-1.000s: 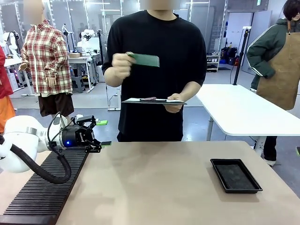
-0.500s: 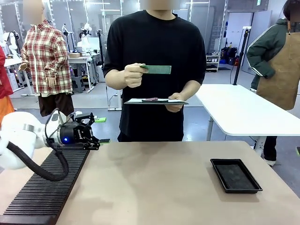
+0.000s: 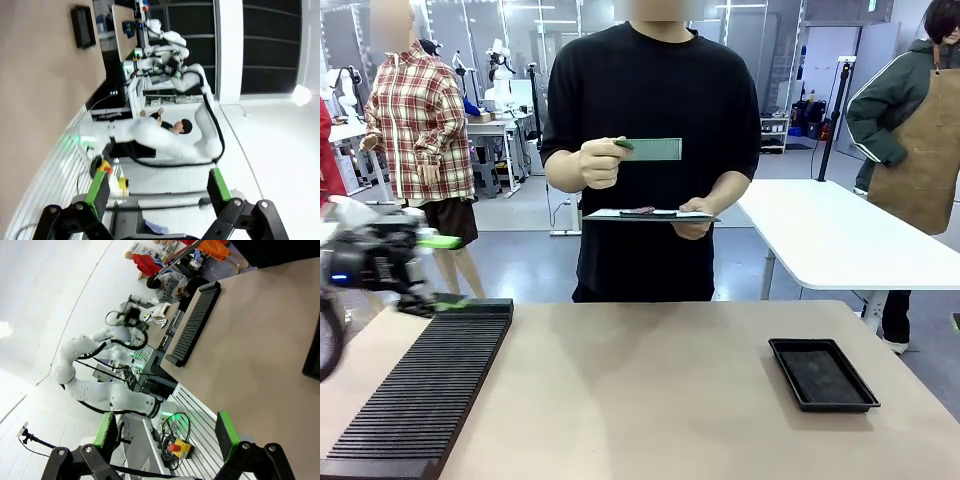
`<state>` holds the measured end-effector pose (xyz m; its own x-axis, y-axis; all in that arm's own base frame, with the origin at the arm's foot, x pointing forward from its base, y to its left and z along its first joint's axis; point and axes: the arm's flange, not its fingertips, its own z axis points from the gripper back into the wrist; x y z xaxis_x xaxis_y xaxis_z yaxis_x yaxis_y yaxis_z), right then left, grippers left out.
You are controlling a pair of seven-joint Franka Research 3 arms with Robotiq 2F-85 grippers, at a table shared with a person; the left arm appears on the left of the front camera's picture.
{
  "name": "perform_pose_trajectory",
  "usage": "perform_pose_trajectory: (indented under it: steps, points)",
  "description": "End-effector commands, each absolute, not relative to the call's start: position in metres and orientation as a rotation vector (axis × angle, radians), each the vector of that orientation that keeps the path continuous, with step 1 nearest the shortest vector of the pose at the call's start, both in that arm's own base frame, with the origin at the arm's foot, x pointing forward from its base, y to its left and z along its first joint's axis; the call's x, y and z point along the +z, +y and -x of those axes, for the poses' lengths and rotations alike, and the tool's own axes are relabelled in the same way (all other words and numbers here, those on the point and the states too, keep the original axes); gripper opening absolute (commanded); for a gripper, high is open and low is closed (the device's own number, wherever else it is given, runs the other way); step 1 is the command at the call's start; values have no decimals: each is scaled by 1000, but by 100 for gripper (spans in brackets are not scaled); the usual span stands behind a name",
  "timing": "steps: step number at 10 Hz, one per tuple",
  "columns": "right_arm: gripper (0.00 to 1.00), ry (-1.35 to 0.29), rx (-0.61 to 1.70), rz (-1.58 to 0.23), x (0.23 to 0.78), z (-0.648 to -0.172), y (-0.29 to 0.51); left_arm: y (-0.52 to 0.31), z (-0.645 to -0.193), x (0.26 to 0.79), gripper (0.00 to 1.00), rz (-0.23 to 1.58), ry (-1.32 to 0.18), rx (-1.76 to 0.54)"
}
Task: Inspect the PCB.
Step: Pick up the Blank PCB that the human is holding.
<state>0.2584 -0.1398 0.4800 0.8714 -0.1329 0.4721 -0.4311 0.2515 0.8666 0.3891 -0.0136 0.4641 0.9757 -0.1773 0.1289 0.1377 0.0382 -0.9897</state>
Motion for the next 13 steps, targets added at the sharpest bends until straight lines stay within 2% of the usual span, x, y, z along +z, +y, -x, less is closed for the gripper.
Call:
perform_pose_trajectory:
  steps: [1, 4, 5, 6, 13]
  points:
    - [100, -532, 228, -1322, 482, -260, -141, 52, -326, 490, 100, 1480, 6, -291]
    - [100, -532, 228, -1322, 482, -260, -141, 107, -268, 475, 100, 1500, -91, -271]
    - [100, -532, 228, -1322, 482, -260, -141, 114, -265, 471, 100, 1529, -139, -279]
    - [100, -532, 228, -1322, 482, -260, -141, 106, -268, 488, 100, 1488, -51, -258]
    - [100, -532, 228, -1322, 482, -260, -141, 106, -268, 488, 100, 1488, -51, -258]
